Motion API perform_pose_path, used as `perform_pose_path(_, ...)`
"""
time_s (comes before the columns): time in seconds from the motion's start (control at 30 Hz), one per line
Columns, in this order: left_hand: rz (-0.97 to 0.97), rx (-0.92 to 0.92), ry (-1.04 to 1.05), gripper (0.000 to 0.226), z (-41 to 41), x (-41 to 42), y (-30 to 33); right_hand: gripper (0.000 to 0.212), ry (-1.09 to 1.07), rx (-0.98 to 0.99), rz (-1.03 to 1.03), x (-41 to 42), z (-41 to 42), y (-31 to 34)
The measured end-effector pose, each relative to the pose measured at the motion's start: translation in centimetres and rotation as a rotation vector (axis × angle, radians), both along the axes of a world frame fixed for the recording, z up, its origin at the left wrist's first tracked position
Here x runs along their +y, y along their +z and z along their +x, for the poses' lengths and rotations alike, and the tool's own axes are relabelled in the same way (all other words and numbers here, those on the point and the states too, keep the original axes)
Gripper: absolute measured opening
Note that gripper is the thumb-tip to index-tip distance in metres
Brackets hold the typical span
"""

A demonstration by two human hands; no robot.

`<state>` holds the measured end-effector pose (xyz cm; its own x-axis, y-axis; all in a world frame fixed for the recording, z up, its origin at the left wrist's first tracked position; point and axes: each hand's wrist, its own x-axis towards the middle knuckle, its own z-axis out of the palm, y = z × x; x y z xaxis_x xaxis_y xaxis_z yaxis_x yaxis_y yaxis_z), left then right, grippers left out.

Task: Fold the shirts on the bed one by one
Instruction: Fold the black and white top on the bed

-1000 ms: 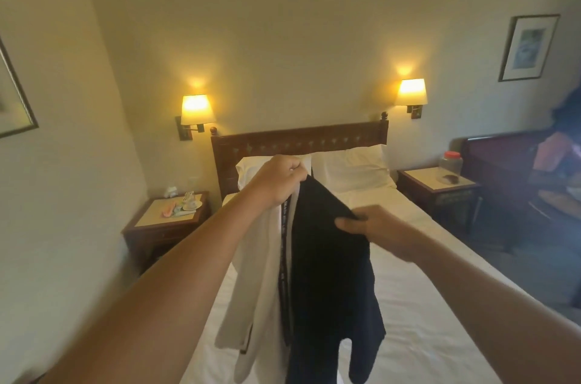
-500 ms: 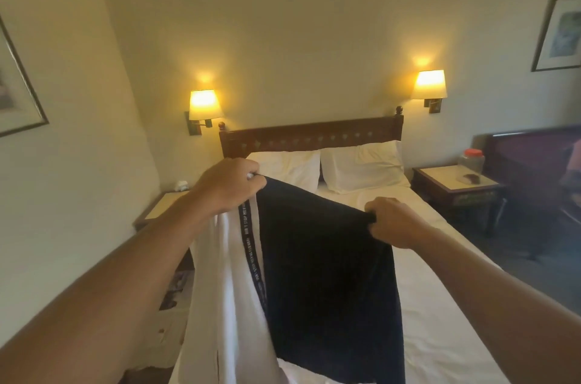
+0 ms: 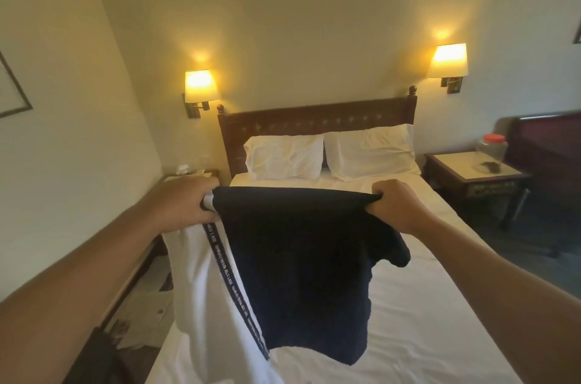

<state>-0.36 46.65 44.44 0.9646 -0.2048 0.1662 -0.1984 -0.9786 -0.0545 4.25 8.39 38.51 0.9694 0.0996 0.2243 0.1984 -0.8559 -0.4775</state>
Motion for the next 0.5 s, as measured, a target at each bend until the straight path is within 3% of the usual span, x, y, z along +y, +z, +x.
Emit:
perform_pose_path(0.13,-0.014,0.067,0.057,0.027,3.7,0.4,-1.7,0.017,0.006,0.035,0.075,-0.8,3.3,-0.7)
perform_pose_path(0.3,0.051,0.472,0.172,0.009,9.0,1.2,-4.3,0.026,0.087,0.131,-0.205,-2.1,8.2,-2.8)
perform_pose_path(0.37,0.096,0.516,0.233,0.013,11.3,1.4,-5.9,0.028,0.061,0.175,-0.258,-1.9,10.5,-4.1)
perform_pose_path(0.43,0.115,0.31,0.308,0.018,13.5,1.1,-6.8,0.026,-0.005,0.118,-0.263,-1.5,12.5,-4.5)
perform_pose_path(0.5,0.069,-0.072,0.413,0.014,15.3,0.3,-6.3,0.016,-0.086,0.041,-0.224,-1.0,14.3,-3.7)
